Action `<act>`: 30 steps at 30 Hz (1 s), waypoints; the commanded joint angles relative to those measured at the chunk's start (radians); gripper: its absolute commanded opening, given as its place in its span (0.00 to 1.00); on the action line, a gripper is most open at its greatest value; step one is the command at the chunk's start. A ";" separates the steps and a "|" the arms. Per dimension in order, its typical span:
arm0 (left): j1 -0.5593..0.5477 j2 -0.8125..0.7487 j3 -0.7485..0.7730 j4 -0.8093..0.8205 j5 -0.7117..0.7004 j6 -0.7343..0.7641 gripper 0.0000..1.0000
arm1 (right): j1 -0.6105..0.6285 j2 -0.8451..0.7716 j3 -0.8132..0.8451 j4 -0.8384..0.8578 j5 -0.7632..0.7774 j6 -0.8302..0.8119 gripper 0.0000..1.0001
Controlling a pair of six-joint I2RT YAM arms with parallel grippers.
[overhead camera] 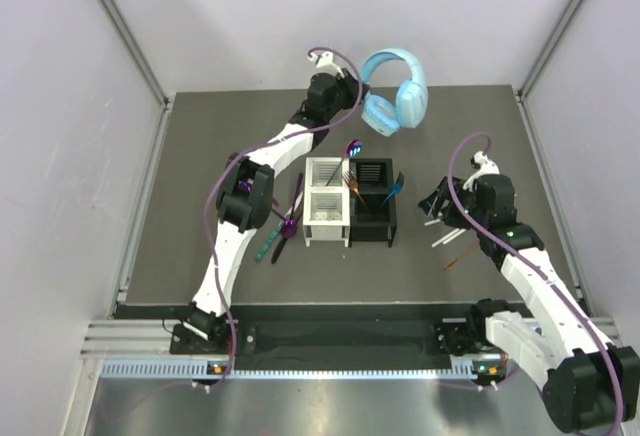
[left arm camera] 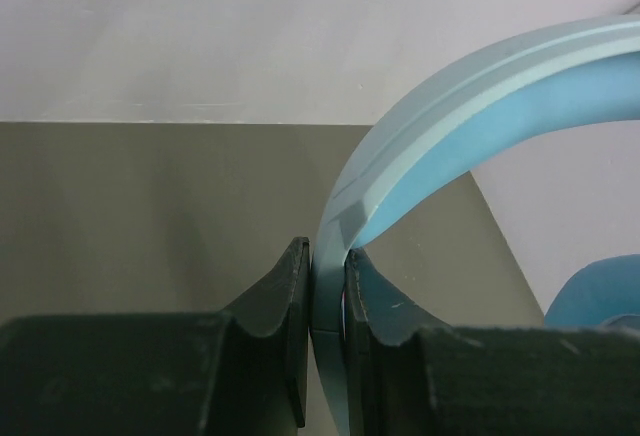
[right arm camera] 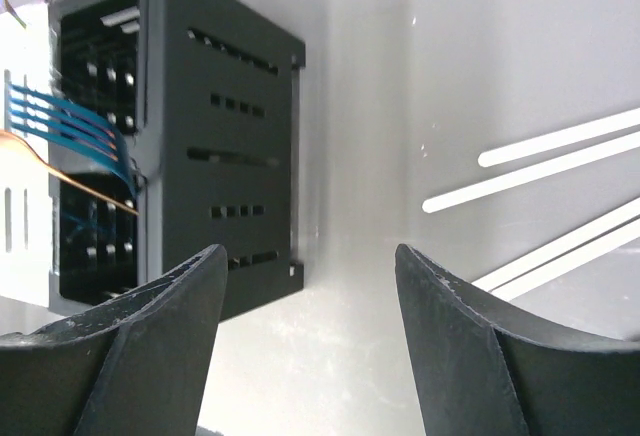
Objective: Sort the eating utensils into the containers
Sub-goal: Place the distractor at the center of the board.
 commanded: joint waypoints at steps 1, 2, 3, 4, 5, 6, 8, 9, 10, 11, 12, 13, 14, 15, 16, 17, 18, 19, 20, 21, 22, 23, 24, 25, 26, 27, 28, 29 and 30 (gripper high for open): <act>-0.018 -0.009 0.121 -0.018 0.018 0.045 0.00 | 0.003 -0.023 0.085 -0.029 0.075 0.010 0.69; -0.022 0.000 0.141 -0.043 0.029 0.051 0.00 | 0.003 -0.025 0.088 -0.034 0.085 0.010 0.68; -0.027 0.011 0.185 -0.063 0.040 0.055 0.00 | 0.003 -0.031 0.090 -0.040 0.092 0.013 0.69; -0.031 0.032 0.207 -0.102 0.050 0.061 0.00 | 0.005 -0.035 0.094 -0.041 0.099 0.015 0.68; -0.044 0.045 0.227 -0.121 0.058 0.072 0.00 | 0.003 -0.039 0.097 -0.041 0.108 0.015 0.68; -0.048 0.064 0.262 -0.138 0.058 0.078 0.00 | 0.003 -0.048 0.099 -0.047 0.116 0.013 0.69; -0.064 0.075 0.271 -0.159 0.066 0.081 0.00 | 0.003 -0.054 0.105 -0.046 0.128 0.013 0.69; -0.068 0.086 0.271 -0.163 0.073 0.077 0.00 | 0.003 -0.055 0.106 -0.051 0.130 0.013 0.69; -0.076 0.089 0.273 -0.164 0.077 0.077 0.00 | 0.003 -0.055 0.114 -0.057 0.131 0.012 0.69; -0.079 0.094 0.271 -0.167 0.077 0.075 0.00 | 0.003 -0.055 0.116 -0.063 0.131 0.010 0.69; -0.084 0.101 0.268 -0.167 0.077 0.074 0.00 | 0.002 -0.057 0.117 -0.064 0.135 0.009 0.69; -0.094 0.109 0.267 -0.169 0.081 0.075 0.00 | 0.002 -0.054 0.117 -0.066 0.135 0.006 0.69; -0.099 0.112 0.268 -0.169 0.084 0.075 0.00 | 0.003 -0.057 0.117 -0.070 0.136 0.006 0.69; -0.104 0.123 0.268 -0.167 0.087 0.072 0.00 | 0.002 -0.057 0.116 -0.070 0.136 0.006 0.69; -0.114 0.128 0.268 -0.167 0.095 0.071 0.00 | 0.002 -0.058 0.113 -0.070 0.135 0.004 0.69; -0.120 0.132 0.268 -0.167 0.098 0.071 0.00 | 0.000 -0.059 0.111 -0.067 0.135 0.004 0.69; -0.127 0.137 0.270 -0.170 0.101 0.072 0.00 | 0.001 -0.059 0.111 -0.069 0.133 0.006 0.69; -0.136 0.144 0.268 -0.173 0.106 0.074 0.00 | 0.003 -0.057 0.111 -0.067 0.133 0.004 0.69; -0.140 0.149 0.270 -0.175 0.110 0.078 0.00 | 0.002 -0.057 0.111 -0.067 0.128 0.004 0.69; -0.145 0.154 0.270 -0.176 0.110 0.081 0.00 | 0.002 -0.055 0.111 -0.066 0.127 0.002 0.69; -0.151 0.157 0.268 -0.178 0.113 0.083 0.00 | 0.002 -0.052 0.111 -0.066 0.127 0.002 0.69; -0.153 0.158 0.270 -0.176 0.116 0.080 0.00 | 0.002 -0.051 0.111 -0.067 0.127 0.004 0.69; -0.154 0.163 0.270 -0.176 0.119 0.078 0.00 | 0.002 -0.049 0.111 -0.066 0.125 -0.001 0.69; -0.156 0.164 0.270 -0.175 0.123 0.077 0.00 | 0.002 -0.049 0.110 -0.066 0.125 -0.001 0.69; -0.156 0.166 0.273 -0.175 0.124 0.074 0.00 | 0.002 -0.049 0.108 -0.066 0.124 0.001 0.69; -0.156 0.167 0.274 -0.175 0.126 0.074 0.00 | 0.003 -0.048 0.108 -0.064 0.125 0.001 0.69; -0.157 0.169 0.274 -0.175 0.127 0.074 0.00 | 0.002 -0.048 0.106 -0.064 0.122 -0.001 0.69; -0.157 0.169 0.274 -0.176 0.129 0.078 0.00 | 0.000 -0.046 0.103 -0.060 0.122 -0.002 0.69; -0.156 0.167 0.274 -0.178 0.129 0.080 0.00 | 0.001 -0.042 0.100 -0.057 0.121 -0.002 0.69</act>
